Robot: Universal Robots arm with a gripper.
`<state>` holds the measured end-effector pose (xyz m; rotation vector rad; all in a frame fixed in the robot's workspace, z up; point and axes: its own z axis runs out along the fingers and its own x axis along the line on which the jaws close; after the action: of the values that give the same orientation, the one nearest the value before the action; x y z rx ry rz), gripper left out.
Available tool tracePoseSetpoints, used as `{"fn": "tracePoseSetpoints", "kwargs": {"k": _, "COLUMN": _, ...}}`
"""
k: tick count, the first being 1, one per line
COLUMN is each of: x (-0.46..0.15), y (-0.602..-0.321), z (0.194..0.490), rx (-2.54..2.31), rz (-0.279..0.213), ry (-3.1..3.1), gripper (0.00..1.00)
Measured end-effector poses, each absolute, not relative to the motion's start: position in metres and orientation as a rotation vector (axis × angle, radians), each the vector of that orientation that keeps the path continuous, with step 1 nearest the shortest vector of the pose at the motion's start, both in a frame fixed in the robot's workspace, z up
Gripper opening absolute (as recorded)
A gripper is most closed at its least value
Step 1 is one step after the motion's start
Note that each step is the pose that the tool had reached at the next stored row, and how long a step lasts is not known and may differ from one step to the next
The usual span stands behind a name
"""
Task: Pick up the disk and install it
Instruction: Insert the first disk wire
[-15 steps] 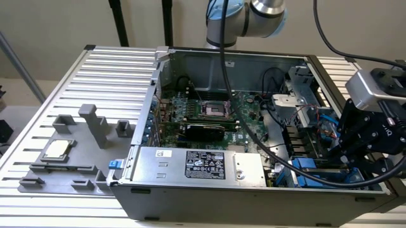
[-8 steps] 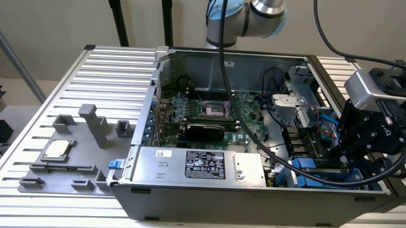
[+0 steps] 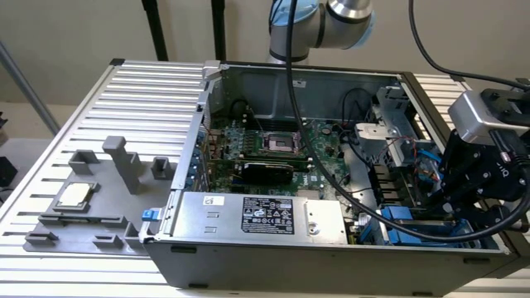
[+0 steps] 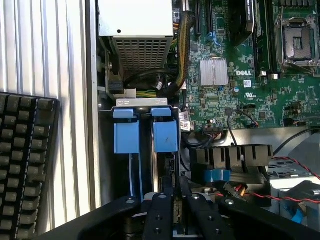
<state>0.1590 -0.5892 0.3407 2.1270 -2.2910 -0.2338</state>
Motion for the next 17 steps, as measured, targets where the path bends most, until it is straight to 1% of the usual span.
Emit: {"fn": "tracePoseSetpoints", "kwargs": {"k": 17, "x": 0.1611, "y": -0.5883, "z": 0.3366, "rx": 2.126, "rz": -0.228, "ry": -2.288, "gripper": 0.16}}
